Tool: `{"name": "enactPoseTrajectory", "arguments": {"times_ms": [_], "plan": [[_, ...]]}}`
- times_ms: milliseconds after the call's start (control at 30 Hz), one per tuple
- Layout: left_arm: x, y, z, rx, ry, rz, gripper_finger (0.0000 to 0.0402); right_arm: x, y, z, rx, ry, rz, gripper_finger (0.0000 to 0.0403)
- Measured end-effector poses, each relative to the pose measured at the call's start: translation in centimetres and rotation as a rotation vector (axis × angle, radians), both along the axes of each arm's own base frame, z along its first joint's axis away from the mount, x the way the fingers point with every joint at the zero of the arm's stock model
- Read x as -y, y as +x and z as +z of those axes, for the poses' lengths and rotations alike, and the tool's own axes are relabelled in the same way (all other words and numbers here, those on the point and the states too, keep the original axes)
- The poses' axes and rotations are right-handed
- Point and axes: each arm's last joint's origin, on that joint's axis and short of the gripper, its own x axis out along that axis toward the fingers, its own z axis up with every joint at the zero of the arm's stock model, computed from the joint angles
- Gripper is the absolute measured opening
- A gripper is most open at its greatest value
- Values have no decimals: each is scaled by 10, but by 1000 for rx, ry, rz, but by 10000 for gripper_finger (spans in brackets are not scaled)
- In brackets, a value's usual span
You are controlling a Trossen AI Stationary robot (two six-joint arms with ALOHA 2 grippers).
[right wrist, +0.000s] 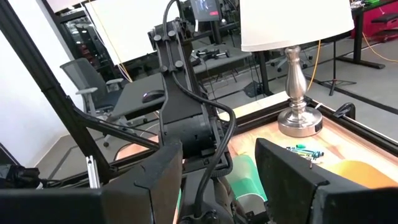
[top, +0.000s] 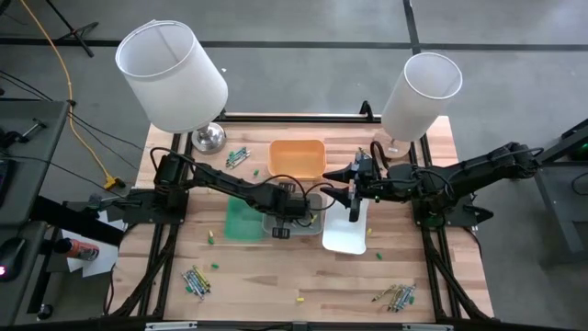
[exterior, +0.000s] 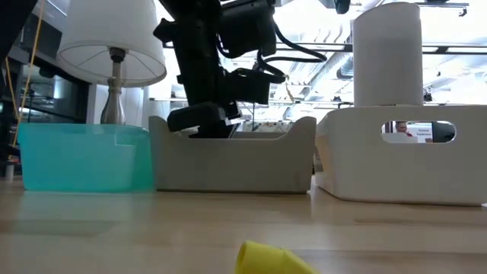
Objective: Sort crayons
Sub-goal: Put the white crayon into the gray bin
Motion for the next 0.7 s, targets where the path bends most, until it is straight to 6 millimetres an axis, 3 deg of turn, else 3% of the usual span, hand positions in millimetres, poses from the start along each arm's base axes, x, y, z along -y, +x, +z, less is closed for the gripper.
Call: {"name": "enactPoseTrajectory", "arguments": {"times_ms": [233,700], "plan": [[-5,0,-2,-13,-50,2,63,0,0,0,0,0,0,197],[-9,-1,-2,-28,-54,18,204,0,0,0,0,0,-1,197]]}}
